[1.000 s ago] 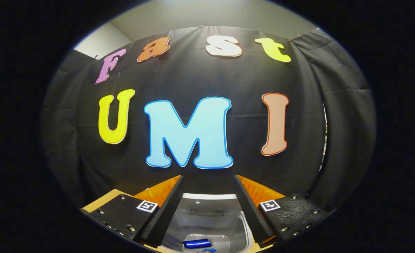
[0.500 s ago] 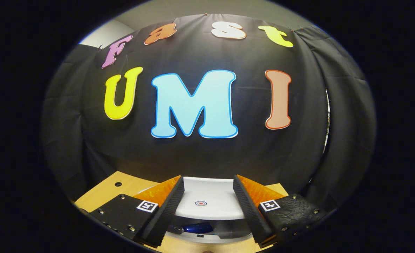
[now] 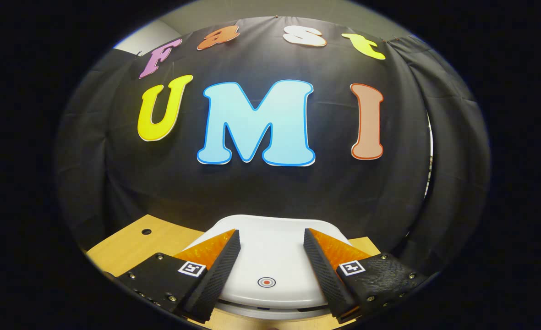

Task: Press the lid of the desktop garbage bin to open it, pick up the crumpled paper on the desktop and throw it into the bin, then pick up the pop can on the desktop and drop it into the bin, and finally close the garbage bin lid.

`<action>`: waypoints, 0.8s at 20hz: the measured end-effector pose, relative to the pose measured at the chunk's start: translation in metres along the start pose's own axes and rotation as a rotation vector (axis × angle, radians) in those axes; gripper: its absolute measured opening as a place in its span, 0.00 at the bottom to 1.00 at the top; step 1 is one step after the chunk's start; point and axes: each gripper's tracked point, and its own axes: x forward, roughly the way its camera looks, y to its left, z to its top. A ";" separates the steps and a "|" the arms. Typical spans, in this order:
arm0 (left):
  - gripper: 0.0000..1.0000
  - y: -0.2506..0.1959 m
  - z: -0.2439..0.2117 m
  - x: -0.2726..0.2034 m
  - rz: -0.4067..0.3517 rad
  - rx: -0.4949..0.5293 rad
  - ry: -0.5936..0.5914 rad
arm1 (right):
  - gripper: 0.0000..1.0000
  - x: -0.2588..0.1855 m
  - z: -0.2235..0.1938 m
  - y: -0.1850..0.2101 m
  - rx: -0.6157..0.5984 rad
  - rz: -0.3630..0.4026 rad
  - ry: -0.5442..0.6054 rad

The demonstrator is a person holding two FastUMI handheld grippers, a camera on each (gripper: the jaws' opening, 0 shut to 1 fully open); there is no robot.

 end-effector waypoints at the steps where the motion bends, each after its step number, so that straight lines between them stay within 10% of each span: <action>1: 0.93 -0.001 0.000 0.001 -0.002 0.000 0.000 | 0.90 0.002 -0.003 0.000 0.005 0.002 -0.005; 16: 0.96 -0.007 -0.006 0.015 -0.008 -0.018 0.019 | 0.95 0.003 -0.017 -0.001 -0.001 -0.017 -0.109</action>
